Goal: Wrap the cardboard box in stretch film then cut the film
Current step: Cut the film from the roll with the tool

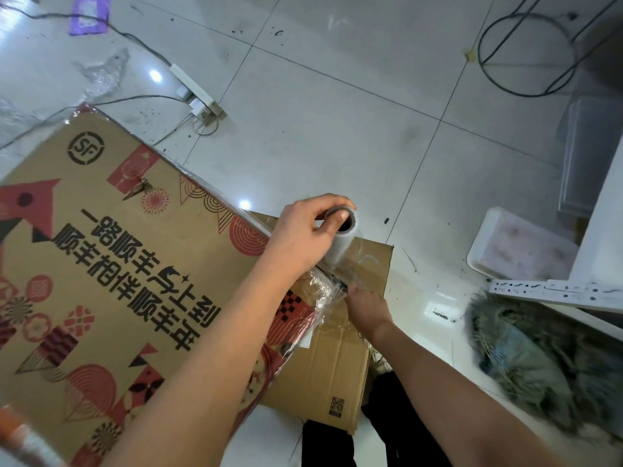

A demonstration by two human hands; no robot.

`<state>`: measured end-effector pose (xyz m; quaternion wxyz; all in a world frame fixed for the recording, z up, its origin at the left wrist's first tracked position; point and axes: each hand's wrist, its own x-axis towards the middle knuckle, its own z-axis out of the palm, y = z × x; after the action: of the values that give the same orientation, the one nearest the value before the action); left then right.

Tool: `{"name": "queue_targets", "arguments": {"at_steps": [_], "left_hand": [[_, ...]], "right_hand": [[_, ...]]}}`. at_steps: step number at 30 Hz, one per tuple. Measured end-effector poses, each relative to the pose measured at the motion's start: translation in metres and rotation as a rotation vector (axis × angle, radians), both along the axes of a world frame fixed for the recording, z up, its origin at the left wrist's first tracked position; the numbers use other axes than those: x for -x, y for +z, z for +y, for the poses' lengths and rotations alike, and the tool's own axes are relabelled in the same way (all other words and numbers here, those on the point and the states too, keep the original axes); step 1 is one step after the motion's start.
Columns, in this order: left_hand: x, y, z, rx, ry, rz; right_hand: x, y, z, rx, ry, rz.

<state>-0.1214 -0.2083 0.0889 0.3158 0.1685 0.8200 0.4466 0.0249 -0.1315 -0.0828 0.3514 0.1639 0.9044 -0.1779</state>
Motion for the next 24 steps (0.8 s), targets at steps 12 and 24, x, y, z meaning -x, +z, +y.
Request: {"name": "queue_targets", "arguments": {"at_steps": [12, 24], "left_hand": [[-0.001, -0.002, -0.002, -0.011, -0.009, -0.010], [0.000, -0.005, -0.002, -0.015, 0.000, 0.011]], "right_hand": [[-0.013, -0.011, -0.015, 0.000, -0.117, -0.016], [-0.026, -0.024, -0.016, -0.005, -0.178, -0.028]]}}
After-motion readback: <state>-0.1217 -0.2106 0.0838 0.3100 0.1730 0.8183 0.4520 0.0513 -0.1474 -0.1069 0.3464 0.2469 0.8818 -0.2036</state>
